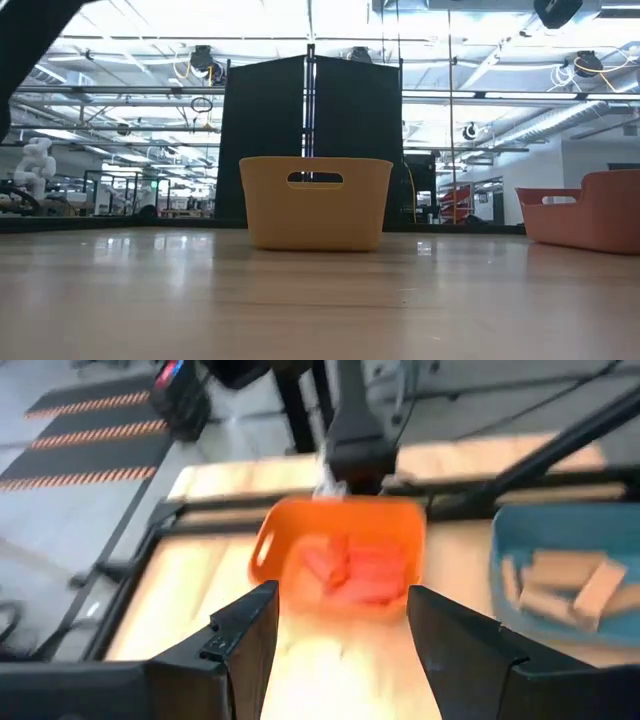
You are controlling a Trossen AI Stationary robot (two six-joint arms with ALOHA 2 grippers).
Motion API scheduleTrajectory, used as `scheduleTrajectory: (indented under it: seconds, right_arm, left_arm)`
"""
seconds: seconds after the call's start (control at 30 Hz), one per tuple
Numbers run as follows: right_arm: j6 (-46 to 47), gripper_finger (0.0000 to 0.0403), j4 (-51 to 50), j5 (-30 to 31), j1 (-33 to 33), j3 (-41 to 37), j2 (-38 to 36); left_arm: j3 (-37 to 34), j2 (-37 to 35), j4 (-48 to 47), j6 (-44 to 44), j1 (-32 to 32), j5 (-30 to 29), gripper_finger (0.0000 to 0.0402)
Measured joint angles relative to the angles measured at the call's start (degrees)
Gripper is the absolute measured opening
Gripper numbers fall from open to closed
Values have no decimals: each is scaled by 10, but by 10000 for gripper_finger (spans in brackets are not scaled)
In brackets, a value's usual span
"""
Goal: Sort blocks
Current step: Return to Home Position
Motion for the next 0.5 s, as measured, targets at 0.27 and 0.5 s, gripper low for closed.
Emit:
scheduleTrajectory:
  seconds: [0.27, 0.5]
  right_arm:
    - [-29, 160, 19, 3, 0, -21, 1]
    - [-18, 160, 149, 3, 0, -94, 9]
  left_arm:
    - [-17, -93, -184, -41, -32, -72, 219]
    - [-215, -253, -144, -102, -86, -178, 219]
